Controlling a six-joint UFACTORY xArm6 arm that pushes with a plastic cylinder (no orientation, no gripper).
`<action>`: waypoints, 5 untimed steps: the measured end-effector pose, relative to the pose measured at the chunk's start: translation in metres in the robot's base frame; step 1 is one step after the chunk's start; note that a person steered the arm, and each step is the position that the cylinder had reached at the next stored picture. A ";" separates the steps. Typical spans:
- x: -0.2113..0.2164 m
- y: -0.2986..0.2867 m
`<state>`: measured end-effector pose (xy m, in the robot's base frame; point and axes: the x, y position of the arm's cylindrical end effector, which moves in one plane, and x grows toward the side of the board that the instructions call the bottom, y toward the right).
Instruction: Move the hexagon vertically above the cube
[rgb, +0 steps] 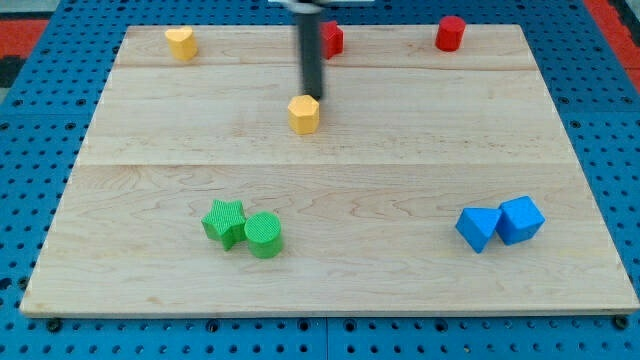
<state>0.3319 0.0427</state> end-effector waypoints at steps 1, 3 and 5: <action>-0.006 -0.021; -0.023 -0.154; 0.019 -0.069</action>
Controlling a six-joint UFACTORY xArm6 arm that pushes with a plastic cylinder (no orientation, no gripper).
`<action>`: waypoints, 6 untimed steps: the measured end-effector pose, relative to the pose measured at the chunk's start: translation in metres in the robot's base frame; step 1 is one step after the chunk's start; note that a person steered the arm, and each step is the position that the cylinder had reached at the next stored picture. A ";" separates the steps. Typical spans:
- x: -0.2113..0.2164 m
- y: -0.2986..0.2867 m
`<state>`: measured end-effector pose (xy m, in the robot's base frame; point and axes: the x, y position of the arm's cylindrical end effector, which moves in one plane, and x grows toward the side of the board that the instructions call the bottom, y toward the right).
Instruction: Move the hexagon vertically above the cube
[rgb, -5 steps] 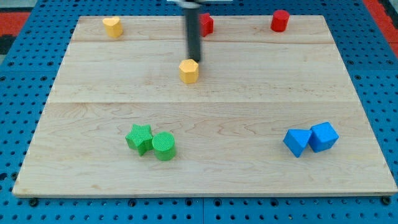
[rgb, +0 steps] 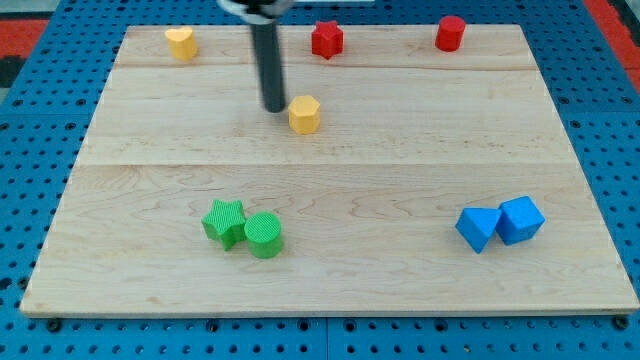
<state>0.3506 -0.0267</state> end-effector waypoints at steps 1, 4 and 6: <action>0.000 0.073; 0.036 0.090; 0.036 0.206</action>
